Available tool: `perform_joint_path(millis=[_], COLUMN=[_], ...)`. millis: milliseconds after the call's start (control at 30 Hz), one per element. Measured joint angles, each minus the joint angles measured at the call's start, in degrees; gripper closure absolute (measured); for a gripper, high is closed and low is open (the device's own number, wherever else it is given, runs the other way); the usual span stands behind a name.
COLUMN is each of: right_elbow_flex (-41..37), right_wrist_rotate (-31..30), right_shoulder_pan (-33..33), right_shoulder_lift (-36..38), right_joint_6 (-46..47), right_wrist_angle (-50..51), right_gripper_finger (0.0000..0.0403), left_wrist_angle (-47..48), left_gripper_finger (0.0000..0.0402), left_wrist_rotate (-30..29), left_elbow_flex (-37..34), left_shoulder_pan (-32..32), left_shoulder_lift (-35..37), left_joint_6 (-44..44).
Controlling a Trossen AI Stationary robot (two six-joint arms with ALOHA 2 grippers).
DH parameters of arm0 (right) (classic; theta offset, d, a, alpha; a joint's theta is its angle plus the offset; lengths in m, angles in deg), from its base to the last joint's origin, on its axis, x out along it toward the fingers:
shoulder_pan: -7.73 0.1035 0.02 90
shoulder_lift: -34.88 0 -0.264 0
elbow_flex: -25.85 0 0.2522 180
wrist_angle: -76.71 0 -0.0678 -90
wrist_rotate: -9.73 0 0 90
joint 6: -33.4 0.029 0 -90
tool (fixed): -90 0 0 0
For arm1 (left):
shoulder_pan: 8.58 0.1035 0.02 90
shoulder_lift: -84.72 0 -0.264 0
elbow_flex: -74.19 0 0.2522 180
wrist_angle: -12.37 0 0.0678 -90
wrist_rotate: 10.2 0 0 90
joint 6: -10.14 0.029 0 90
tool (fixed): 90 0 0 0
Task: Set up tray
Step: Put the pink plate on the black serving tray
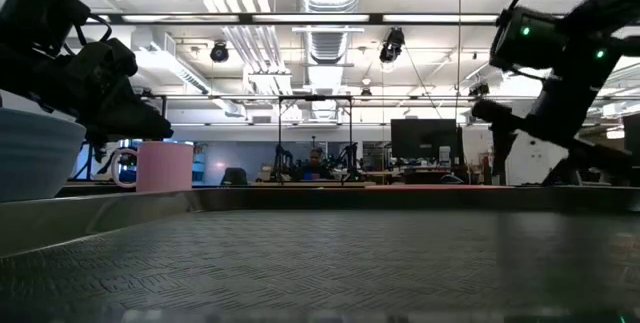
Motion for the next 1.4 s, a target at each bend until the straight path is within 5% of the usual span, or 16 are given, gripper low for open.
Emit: perform_joint_path(millis=[200,467,933,1133,1400], right_elbow_flex=[-2.9,-1.9,-1.5,-1.0,7.3], right_wrist_rotate=[-0.5,0.1,-2.0,-1.8,5.1], right_shoulder_pan=[-5.4,-11.8,-17.1,-16.8,-15.7], right_shoulder_lift=[-5.0,-9.4,-10.6,-9.0,-2.4], right_joint_6=[-0.1,-2.6,-14.7,-19.5,-37.8], right_wrist_angle=[-13.4,-16.2,-14.6,-15.6,-10.2], right_gripper_finger=[0.0126,0.0165,0.0381,0.0390,0.0393], left_wrist_angle=[0.0,0.0,0.0,0.0,0.0], left_gripper_finger=[0.0335,0.0335,0.0335,0.0335,0.0335], left_wrist_rotate=[0.0,0.0,0.0,0.0,0.0], left_elbow_flex=[0.0,0.0,0.0,0.0,0.0], left_shoulder_pan=[0.0,0.0,0.0,0.0,0.0], left_shoulder_lift=[0.0,0.0,0.0,0.0,0.0], left_joint_6=[0.0,0.0,0.0,0.0,0.0])
